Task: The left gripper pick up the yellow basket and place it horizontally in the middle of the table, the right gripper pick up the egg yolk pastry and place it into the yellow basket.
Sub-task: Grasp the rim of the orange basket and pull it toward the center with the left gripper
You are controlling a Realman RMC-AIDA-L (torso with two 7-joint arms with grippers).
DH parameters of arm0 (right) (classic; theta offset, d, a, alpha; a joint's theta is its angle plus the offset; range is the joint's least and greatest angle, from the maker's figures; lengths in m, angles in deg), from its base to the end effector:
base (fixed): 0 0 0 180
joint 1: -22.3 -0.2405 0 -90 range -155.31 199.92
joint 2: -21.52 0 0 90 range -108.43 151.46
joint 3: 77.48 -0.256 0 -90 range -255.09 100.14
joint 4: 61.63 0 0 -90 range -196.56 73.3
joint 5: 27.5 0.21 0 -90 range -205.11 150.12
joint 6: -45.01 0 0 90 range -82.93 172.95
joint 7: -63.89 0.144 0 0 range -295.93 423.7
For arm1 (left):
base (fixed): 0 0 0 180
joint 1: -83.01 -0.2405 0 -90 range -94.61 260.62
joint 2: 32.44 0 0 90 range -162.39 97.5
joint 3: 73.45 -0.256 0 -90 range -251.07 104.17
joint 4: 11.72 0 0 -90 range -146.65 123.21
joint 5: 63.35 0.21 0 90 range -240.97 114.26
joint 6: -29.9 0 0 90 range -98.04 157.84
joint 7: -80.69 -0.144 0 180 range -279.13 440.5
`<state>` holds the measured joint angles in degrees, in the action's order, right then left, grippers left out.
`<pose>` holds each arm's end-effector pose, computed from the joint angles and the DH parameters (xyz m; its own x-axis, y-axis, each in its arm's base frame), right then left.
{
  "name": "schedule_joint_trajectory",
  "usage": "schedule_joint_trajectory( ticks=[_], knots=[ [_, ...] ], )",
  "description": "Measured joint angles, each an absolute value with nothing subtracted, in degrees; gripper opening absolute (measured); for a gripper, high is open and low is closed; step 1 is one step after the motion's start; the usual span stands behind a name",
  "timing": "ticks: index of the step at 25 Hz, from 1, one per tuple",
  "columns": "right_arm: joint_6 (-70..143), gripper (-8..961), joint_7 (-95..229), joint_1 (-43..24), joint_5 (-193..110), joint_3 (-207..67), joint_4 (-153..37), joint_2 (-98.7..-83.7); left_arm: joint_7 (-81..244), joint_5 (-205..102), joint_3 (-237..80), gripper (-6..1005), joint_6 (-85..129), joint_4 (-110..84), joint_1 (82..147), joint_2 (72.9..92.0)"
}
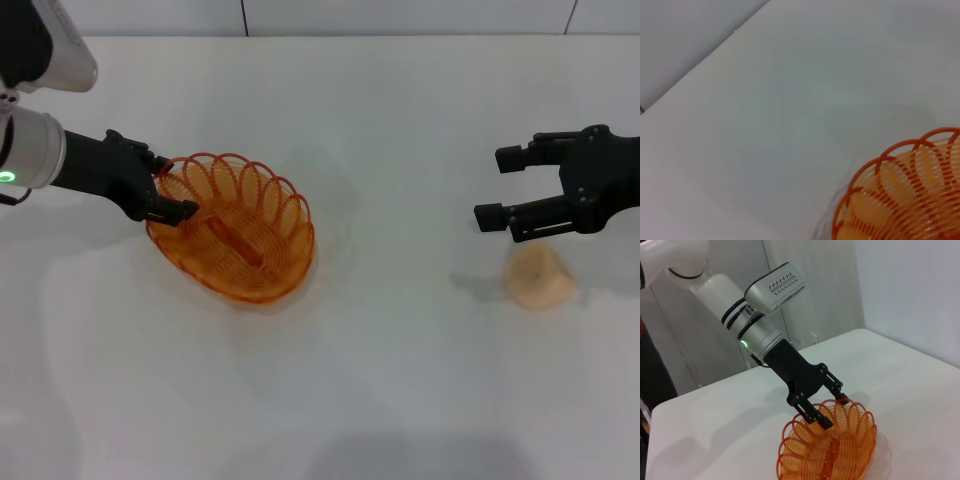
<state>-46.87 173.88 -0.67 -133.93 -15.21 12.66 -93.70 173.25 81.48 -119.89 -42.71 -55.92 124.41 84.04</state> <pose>0.1888 0.3292 0.0590 0.8826 -0.3157 -0.3484 -0.3848 -0.9108 -0.1496 -0.2672 0.4009 0.0183 0.9306 0.3575 -0.0784 0.2980 -0.8645 -0.4049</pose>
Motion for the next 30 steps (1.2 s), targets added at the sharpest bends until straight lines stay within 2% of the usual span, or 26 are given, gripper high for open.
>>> schedule_joint_trajectory(
  ticks=[7, 23, 30],
  knots=[
    [-46.6, 858, 174.0, -0.7, -133.9, -15.1, 12.7, -93.70, 173.1, 81.4, -119.8, 696, -42.6, -55.9, 124.5, 83.79],
    [-46.6, 857, 174.1, -0.7, -133.8, -15.1, 12.9, -93.71, 173.3, 80.8, -119.7, 696, -42.9, -56.5, 124.7, 82.53],
    [-46.8, 857, 174.9, -0.8, -133.9, -15.1, 13.5, -93.71, 173.2, 81.8, -120.7, 696, -43.8, -57.0, 125.4, 80.89]
  ],
)
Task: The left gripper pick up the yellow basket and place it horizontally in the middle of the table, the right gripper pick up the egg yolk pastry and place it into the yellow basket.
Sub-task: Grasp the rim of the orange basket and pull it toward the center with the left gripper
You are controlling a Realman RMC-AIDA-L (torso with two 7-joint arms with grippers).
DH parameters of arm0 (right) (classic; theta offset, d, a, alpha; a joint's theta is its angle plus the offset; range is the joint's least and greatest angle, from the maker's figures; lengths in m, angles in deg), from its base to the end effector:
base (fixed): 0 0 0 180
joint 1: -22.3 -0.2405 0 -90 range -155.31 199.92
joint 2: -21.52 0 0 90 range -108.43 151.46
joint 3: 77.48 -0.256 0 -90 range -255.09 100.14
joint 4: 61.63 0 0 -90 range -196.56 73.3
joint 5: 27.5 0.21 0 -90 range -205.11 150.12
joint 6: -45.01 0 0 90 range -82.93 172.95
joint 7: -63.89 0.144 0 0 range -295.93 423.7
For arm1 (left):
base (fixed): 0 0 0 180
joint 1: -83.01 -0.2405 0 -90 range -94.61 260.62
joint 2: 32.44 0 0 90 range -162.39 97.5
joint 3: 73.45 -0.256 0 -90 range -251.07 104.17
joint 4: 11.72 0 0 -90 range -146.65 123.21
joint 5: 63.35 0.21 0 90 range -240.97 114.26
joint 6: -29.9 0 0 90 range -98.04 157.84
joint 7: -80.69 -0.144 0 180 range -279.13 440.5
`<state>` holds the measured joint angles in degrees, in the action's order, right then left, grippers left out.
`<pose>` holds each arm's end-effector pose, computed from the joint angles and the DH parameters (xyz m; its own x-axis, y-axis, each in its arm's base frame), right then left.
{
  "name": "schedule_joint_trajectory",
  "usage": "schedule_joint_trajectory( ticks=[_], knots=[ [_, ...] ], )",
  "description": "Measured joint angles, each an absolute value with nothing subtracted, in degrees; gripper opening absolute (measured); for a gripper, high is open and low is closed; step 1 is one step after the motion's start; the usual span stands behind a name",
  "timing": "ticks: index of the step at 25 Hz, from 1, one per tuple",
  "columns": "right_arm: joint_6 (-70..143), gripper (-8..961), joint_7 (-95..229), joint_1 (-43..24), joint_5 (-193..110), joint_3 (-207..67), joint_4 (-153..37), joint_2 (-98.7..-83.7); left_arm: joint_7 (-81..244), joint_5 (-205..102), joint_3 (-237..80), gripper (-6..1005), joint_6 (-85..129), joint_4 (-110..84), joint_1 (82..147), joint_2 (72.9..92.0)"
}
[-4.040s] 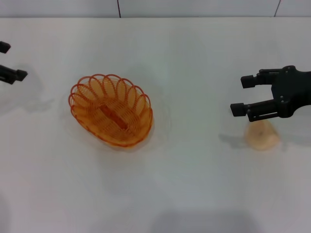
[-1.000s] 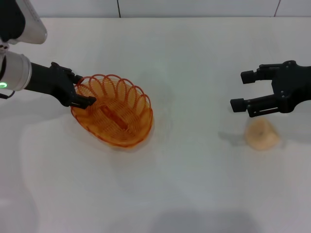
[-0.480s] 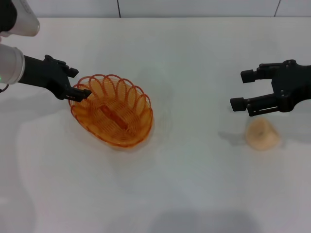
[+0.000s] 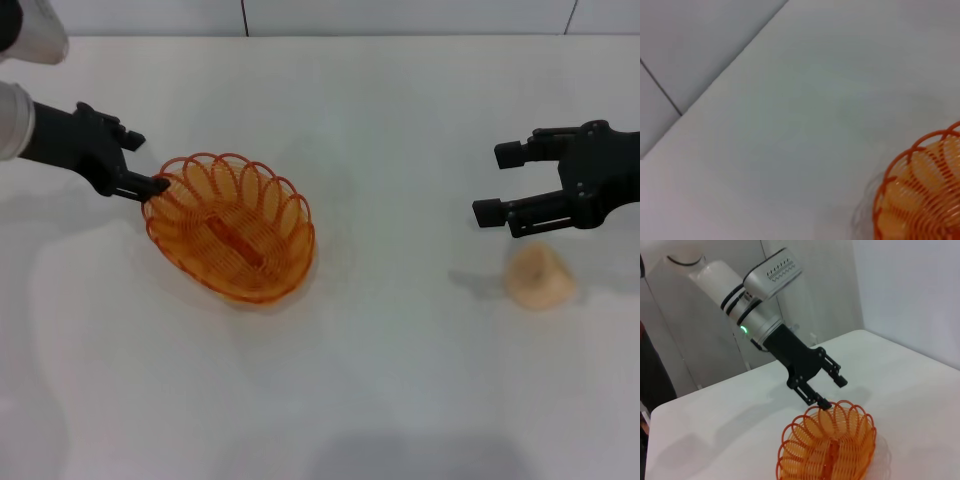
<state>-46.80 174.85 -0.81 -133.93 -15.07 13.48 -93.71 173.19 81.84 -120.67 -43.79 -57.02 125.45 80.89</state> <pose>0.1853 0.3298 0.0602 0.8823 -0.3159 -0.3489 -0.3857 -0.9101 -0.1515 -0.2653 0.4128 0.0455 0.9368 0.3275 -0.1233 0.2448 -0.8650 -0.4380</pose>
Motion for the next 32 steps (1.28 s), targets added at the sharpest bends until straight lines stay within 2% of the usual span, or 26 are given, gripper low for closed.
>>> schedule_joint_trajectory(
  ticks=[5, 20, 32],
  knots=[
    [-46.8, 856, 175.1, -0.8, -133.9, -15.1, 13.6, -93.78, 173.1, 82.5, -121.1, 697, -44.0, -58.6, 125.8, 80.70],
    [-46.7, 855, 175.4, -0.7, -133.8, -14.5, 14.1, -93.80, 172.0, 82.0, -122.1, 696, -43.0, -58.3, 125.3, 83.39],
    [-46.8, 854, 175.5, -0.7, -133.8, -14.5, 14.3, -93.79, 171.4, 81.9, -122.1, 697, -40.7, -57.3, 124.1, 84.05]
  ],
)
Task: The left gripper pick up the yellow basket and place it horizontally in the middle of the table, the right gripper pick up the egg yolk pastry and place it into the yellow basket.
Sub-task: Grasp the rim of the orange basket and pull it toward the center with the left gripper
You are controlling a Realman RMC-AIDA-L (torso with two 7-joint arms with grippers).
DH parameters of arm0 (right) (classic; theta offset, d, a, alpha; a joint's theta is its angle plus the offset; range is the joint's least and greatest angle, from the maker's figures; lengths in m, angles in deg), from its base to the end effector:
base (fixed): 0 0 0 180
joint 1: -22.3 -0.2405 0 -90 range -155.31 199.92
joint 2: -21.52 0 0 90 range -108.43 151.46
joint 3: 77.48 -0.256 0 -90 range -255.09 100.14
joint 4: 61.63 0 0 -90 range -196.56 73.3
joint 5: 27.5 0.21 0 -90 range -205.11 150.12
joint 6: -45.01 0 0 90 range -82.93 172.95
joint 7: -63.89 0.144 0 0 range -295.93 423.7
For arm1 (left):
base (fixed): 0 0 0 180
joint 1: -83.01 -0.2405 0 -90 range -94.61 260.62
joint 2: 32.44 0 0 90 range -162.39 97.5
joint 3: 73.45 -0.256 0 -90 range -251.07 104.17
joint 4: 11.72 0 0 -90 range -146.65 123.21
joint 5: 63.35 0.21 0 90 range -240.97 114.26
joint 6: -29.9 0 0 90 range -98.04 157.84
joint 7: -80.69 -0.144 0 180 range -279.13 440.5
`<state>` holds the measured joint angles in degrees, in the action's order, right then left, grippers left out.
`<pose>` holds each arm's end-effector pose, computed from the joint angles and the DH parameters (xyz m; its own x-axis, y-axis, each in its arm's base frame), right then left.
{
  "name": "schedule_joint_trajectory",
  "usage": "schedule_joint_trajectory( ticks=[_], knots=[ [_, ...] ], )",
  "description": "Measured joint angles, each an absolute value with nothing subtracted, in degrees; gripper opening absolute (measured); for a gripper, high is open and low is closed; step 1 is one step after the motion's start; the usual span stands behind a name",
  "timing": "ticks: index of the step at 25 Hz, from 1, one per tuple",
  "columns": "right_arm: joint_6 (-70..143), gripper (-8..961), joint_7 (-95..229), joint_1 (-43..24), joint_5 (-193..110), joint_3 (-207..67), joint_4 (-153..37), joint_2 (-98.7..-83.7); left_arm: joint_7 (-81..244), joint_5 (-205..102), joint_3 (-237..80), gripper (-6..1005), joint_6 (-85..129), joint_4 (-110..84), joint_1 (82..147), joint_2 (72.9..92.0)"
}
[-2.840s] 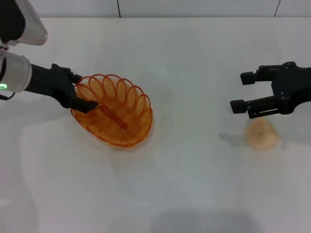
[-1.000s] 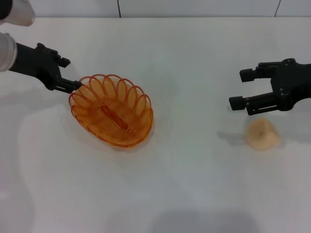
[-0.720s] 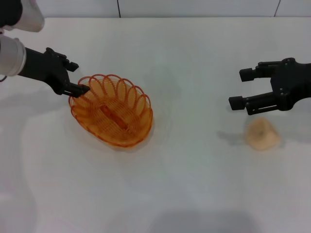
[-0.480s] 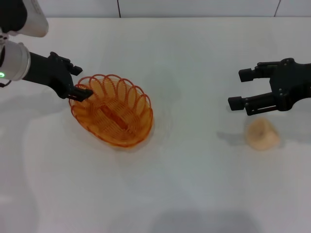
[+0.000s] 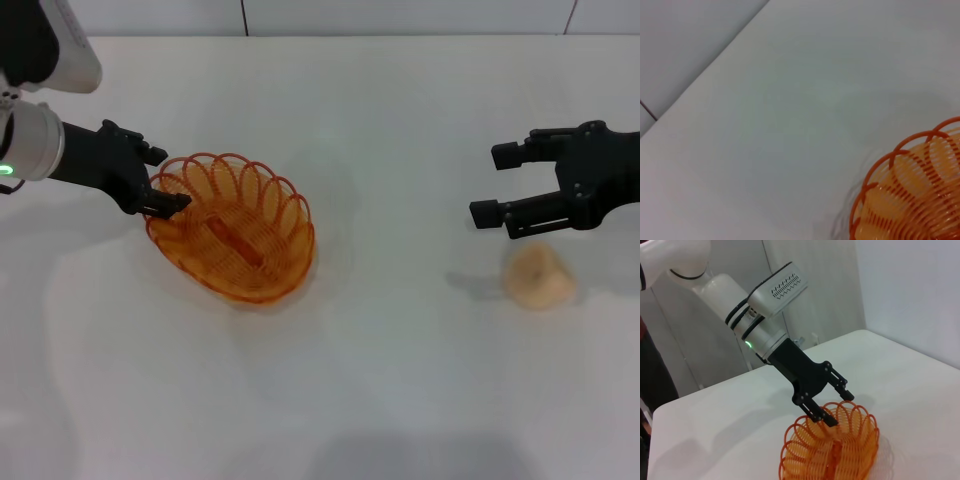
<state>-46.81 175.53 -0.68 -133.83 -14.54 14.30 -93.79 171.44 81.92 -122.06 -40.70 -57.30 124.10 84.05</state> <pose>0.1824 0.3288 0.0596 0.8836 -0.3148 -0.3467 -0.3831 -0.9117 -0.1483 -0.2663 0.4057 0.0210 0.9441 0.3036 -0.1287 0.2220 -0.8736 -0.4330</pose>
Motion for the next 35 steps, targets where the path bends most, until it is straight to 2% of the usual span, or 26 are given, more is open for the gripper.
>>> schedule_joint_trajectory(
  ticks=[17, 22, 27, 35],
  knots=[
    [-46.6, 853, 176.2, -0.8, -133.9, -14.5, 14.9, -93.79, 171.2, 81.9, -122.2, 646, -39.0, -56.0, 124.5, 84.94],
    [-46.5, 852, 176.2, -0.8, -133.9, -14.6, 14.9, -93.79, 171.1, 81.9, -122.2, 454, -38.9, -55.9, 124.7, 85.01],
    [-46.4, 852, 176.2, -0.8, -134.0, -14.7, 14.9, -93.79, 171.1, 81.8, -122.1, 460, -38.9, -55.9, 124.6, 85.00],
    [-46.4, 851, 176.3, -0.8, -134.1, -14.7, 14.9, -93.71, 171.5, 82.3, -122.9, 348, -37.1, -55.8, 124.6, 85.51]
  ],
)
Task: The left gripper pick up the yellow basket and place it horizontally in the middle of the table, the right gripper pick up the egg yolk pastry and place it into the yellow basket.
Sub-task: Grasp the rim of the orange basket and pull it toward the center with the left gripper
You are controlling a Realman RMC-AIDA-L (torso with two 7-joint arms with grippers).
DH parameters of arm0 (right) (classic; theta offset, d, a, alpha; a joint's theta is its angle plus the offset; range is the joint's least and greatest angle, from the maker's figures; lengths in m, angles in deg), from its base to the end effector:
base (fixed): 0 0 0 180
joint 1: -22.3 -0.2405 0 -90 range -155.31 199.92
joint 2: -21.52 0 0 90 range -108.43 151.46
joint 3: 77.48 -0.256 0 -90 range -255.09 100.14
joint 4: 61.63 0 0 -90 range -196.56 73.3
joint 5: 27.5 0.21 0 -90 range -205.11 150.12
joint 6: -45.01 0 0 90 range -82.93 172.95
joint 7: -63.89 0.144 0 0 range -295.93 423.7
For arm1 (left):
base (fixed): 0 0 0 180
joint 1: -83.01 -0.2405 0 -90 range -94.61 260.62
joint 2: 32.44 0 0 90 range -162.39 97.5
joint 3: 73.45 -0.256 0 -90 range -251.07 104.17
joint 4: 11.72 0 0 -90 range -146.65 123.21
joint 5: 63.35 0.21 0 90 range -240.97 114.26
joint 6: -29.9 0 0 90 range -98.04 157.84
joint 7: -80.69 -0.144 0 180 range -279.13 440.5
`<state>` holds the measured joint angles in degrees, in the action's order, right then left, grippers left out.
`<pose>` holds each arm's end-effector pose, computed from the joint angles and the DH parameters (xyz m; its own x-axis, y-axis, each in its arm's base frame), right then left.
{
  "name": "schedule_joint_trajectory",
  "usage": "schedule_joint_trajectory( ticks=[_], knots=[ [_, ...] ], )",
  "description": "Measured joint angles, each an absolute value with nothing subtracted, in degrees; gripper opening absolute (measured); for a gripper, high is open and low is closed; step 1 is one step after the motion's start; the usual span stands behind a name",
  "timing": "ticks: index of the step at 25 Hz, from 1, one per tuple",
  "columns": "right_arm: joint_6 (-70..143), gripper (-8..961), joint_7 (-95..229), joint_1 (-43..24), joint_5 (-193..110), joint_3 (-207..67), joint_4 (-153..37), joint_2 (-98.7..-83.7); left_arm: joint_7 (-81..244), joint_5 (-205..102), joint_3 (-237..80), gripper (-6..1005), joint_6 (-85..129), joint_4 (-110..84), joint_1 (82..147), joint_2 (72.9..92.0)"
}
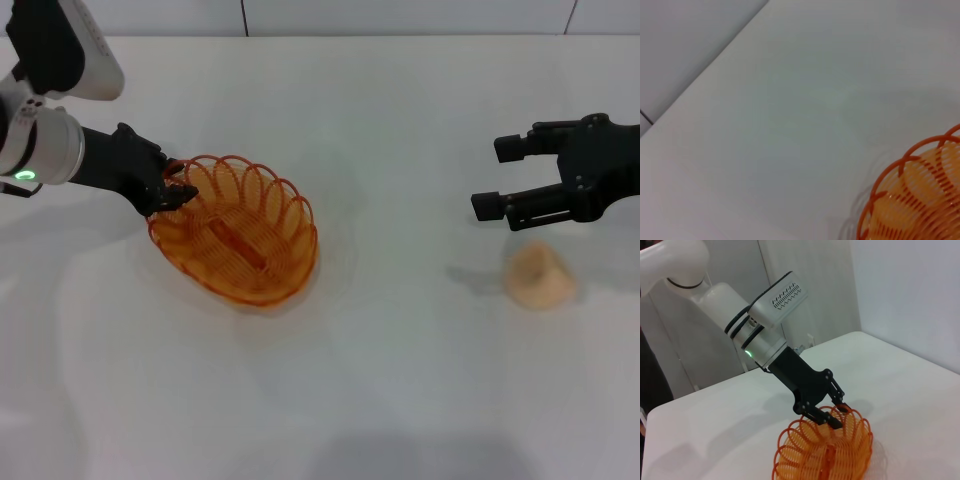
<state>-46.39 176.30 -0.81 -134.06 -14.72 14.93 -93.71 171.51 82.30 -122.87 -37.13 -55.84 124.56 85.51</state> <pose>0.1808 0.3307 0.0621 0.8828 -0.3157 -0.3479 -0.3879 -0.9076 -0.1607 -0.2643 0.4076 0.0064 0.9445 0.3015 -0.1307 0.2155 -0.8686 -0.4462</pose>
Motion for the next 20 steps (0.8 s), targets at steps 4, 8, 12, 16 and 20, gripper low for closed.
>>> schedule_joint_trajectory(
  ticks=[4, 8, 12, 16, 20],
  knots=[
    [-46.4, 851, 176.3, -0.8, -134.1, -14.8, 15.0, -93.71, 171.6, 82.5, -123.1, 340, -36.9, -55.8, 124.6, 85.66],
    [-46.4, 850, 176.3, -0.8, -134.1, -14.8, 15.0, -93.70, 171.6, 82.5, -123.1, 332, -36.9, -55.8, 124.5, 85.68],
    [-46.4, 850, 176.3, -0.9, -134.1, -14.8, 15.0, -93.70, 172.5, 82.3, -123.1, 325, -36.4, -56.0, 124.4, 85.73],
    [-46.4, 850, 176.3, -1.0, -134.1, -14.8, 15.0, -93.70, 173.8, 82.2, -123.1, 317, -36.2, -56.0, 124.8, 85.61],
    [-46.4, 849, 176.3, -1.3, -134.2, -14.8, 15.0, -93.70, 173.8, 82.1, -123.1, 230, -36.5, -56.0, 124.9, 85.47]
  ],
)
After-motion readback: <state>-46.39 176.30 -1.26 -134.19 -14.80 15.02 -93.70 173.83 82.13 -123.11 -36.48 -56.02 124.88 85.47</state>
